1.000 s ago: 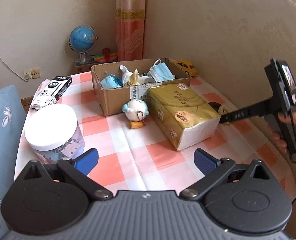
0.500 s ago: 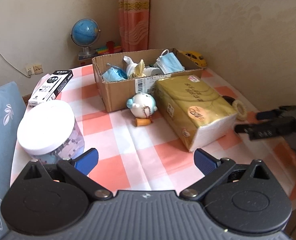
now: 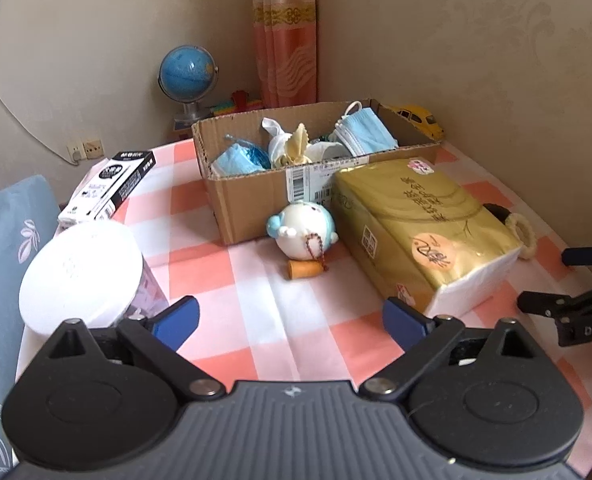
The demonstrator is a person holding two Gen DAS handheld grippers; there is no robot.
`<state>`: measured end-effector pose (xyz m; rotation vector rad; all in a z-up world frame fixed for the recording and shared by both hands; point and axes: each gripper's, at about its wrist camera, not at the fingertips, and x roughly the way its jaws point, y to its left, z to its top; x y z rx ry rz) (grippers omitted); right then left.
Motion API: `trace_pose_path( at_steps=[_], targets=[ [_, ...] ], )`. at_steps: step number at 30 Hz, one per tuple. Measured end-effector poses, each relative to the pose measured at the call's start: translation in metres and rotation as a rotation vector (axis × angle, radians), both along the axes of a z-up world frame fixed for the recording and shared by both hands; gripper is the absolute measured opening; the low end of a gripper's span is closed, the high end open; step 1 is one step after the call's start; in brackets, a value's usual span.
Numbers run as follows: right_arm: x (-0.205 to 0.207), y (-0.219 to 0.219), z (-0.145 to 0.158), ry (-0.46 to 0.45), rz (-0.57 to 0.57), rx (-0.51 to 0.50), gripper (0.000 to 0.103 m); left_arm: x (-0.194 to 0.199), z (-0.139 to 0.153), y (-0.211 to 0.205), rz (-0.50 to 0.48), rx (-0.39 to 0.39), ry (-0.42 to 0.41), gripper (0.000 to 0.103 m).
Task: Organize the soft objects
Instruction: 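Grasp the white round toy figure with the left gripper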
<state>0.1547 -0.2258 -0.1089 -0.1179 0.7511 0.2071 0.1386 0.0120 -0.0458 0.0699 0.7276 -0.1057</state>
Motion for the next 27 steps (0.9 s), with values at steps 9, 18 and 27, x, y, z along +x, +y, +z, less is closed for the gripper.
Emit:
trace_pose_path(
  at_steps=[9,18,27],
  targets=[
    [-0.005,0.001,-0.002,-0.028,-0.017,0.004,0.103,0.024,0.003,-0.007,-0.005,0.02,-0.037,0.073],
    [-0.008,0.0,-0.003,-0.042,-0.018,0.006,0.103,0.061,-0.009,-0.008,-0.007,0.014,-0.013,0.057],
    [-0.01,0.0,-0.003,-0.049,-0.018,0.007,0.103,0.074,-0.014,-0.007,-0.046,-0.043,-0.004,0.053]
  ],
)
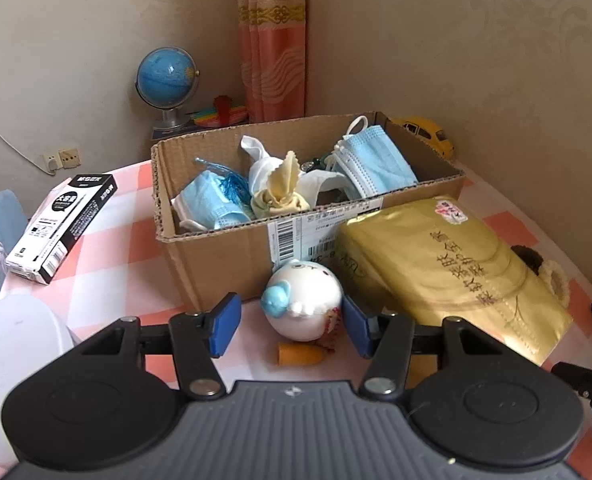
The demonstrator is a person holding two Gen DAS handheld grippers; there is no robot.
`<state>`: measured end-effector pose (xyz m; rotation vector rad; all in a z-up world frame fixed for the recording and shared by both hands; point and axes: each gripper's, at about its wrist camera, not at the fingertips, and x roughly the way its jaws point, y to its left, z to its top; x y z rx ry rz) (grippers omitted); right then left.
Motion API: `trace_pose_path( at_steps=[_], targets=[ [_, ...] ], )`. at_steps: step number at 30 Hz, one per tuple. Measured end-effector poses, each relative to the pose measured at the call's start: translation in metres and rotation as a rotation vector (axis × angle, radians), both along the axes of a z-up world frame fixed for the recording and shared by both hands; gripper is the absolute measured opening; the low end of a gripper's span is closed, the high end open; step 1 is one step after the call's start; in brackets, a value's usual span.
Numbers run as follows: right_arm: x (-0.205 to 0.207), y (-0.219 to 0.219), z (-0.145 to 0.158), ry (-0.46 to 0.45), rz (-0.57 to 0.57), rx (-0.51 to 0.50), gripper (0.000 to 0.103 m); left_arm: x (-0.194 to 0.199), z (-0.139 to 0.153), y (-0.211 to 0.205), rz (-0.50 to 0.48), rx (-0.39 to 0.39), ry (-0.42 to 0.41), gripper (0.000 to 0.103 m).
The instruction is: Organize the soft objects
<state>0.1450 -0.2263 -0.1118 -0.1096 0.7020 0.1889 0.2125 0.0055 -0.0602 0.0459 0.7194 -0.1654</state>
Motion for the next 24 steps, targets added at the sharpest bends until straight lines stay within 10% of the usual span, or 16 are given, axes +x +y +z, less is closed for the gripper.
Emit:
trace_pose_path(
  at_steps=[19,24],
  targets=[
    [0.007,0.006,0.004,0.036,0.044,-0.013,0.102,-0.025,0.019,0.006,-0.036,-0.034,-0.018,0.04],
    [0.016,0.007,0.008,0.038,0.049,-0.017,0.088,-0.028,0.019,0.007,-0.037,-0.039,-0.017,0.04]
  ],
)
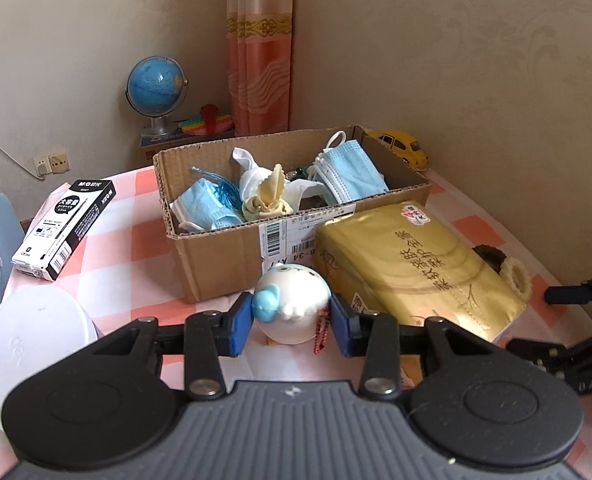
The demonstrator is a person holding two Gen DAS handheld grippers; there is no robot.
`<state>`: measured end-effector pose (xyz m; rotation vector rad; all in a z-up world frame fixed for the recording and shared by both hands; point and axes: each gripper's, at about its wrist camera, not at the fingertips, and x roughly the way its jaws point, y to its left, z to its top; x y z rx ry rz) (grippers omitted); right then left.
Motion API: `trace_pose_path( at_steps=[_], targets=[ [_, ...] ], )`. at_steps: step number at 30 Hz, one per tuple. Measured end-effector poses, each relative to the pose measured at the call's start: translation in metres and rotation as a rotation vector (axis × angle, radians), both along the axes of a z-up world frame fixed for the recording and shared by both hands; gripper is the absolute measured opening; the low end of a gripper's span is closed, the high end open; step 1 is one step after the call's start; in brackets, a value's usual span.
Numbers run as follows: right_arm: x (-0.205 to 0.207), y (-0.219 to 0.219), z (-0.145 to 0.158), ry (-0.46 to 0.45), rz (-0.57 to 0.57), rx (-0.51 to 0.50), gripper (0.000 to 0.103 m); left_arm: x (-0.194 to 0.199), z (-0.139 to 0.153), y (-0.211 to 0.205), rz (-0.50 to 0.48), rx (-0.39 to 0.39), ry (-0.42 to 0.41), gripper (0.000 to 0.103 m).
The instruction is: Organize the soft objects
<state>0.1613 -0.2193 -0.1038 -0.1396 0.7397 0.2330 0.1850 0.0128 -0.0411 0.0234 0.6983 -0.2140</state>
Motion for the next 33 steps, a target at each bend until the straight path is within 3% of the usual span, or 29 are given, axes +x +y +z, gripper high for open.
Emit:
trace_pose_path(
  at_steps=[8,16,33],
  targets=[
    [0.02,-0.003,0.006,-0.008,-0.021,-0.003,0.075,0.001,0.0,0.001,-0.013,-0.011,0.007,0.04],
    [0.031,-0.007,0.008,0.0,-0.054,0.031,0.045,-0.004,0.004,0.001,-0.033,-0.009,0.014,0.04],
    [-0.009,-0.005,0.048,-0.054,-0.034,0.031,0.042,-0.02,0.051,0.012,-0.092,0.02,-0.016,0.04]
  ],
)
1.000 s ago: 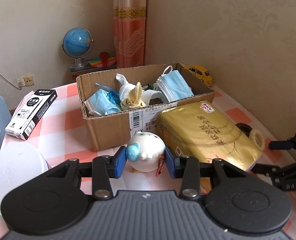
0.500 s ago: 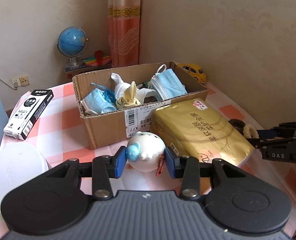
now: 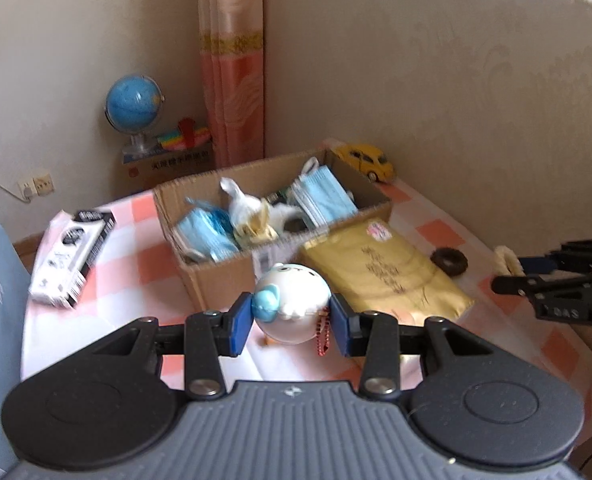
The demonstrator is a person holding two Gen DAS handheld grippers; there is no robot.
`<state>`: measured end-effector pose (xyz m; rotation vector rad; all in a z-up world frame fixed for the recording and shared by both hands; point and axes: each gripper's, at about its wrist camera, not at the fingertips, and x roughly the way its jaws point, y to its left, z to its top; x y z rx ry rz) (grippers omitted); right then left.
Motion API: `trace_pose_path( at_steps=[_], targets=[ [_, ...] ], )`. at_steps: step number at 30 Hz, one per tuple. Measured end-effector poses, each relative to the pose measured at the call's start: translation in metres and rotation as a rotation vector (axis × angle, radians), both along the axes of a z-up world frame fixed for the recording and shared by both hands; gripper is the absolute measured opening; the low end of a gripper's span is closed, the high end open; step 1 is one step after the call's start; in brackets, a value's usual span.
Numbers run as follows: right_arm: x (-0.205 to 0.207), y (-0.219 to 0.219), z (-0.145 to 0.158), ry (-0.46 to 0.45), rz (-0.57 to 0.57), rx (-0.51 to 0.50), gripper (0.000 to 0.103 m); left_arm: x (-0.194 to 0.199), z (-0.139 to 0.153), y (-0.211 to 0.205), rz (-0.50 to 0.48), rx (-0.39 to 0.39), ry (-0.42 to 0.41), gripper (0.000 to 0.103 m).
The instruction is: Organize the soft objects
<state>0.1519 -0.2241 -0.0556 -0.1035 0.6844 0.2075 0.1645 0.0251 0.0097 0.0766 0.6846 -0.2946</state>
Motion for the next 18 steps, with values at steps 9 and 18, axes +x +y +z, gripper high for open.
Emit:
trace_pose_path(
  at_steps=[9,18],
  targets=[
    [-0.012,0.006,0.016,-0.036,0.018,-0.006,0.042,0.046,0.028,0.014,0.028,0.036,-0.061,0.04],
    [-0.016,0.009,0.02,-0.037,0.016,-0.029,0.042,0.079,0.022,0.021,0.04,0.046,-0.06,0.058]
  ],
)
